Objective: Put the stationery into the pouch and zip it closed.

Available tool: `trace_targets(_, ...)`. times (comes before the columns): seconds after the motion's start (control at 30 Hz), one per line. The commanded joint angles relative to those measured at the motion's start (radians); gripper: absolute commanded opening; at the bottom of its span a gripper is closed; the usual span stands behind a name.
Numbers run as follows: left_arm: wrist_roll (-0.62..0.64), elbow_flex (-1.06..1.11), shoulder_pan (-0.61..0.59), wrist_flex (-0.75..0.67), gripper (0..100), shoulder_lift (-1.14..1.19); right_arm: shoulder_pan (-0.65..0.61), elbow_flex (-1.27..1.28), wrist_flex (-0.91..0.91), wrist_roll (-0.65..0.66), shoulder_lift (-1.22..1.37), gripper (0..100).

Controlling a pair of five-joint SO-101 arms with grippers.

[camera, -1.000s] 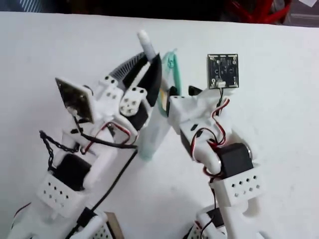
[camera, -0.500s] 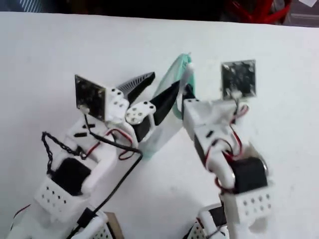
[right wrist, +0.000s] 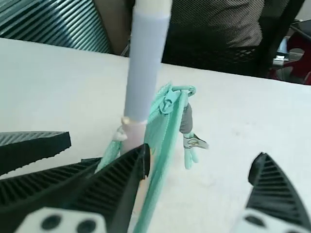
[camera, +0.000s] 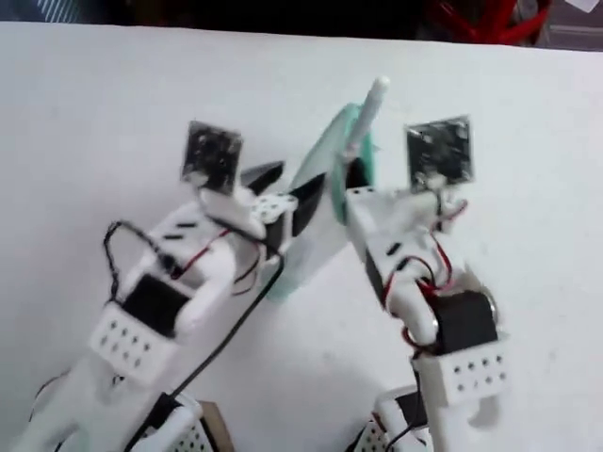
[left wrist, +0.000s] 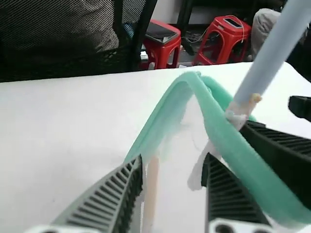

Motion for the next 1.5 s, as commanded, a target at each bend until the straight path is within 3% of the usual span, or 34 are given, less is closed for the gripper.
trace_targets(0.0, -0.005, 0.084, -0.076, 0.034, 21, -0.179, -0.116, -0.091, -0.021, 0.018, 0.093, 31.8)
trace_targets(0.17, -0.005, 0.319, -0.245, 0.026, 21, -0.516, -0.174, -0.213, 0.015, 0.020, 0.153, 30.9)
trace_targets(0.37, -0.005, 0.608, -0.248, 0.026, 21, -0.892, -0.188, -0.287, 0.084, 0.023, 0.234, 30.9)
trace_targets(0.43, -0.006, 0.632, -0.248, 0.006, 21, -0.921, -0.170, -0.331, 0.134, 0.072, 0.243, 30.9)
trace_targets(0.67, -0.074, 0.638, -0.248, -0.149, 21, -0.731, -0.099, -0.348, 0.180, 0.104, 0.265, 30.9)
trace_targets(0.87, -0.129, 0.617, -0.255, -0.292, 21, -0.519, 0.137, -0.318, 0.234, 0.114, 0.317, 30.8)
trace_targets(1.0, -0.138, 0.543, -0.262, -0.302, 19, -0.340, 0.262, -0.236, 0.232, 0.226, 0.390, 30.8)
trace_targets(1.13, -0.138, 0.465, -0.315, -0.344, 19, -0.131, 0.349, -0.158, 0.225, 0.322, 0.476, 30.8)
trace_targets(1.27, -0.135, 0.374, -0.424, -0.388, 19, 0.054, 0.449, -0.158, 0.177, 0.322, 0.504, 30.8)
trace_targets(1.47, -0.137, 0.253, -0.516, -0.387, 11, 0.245, 0.464, -0.206, 0.196, 0.322, 0.443, 30.8)
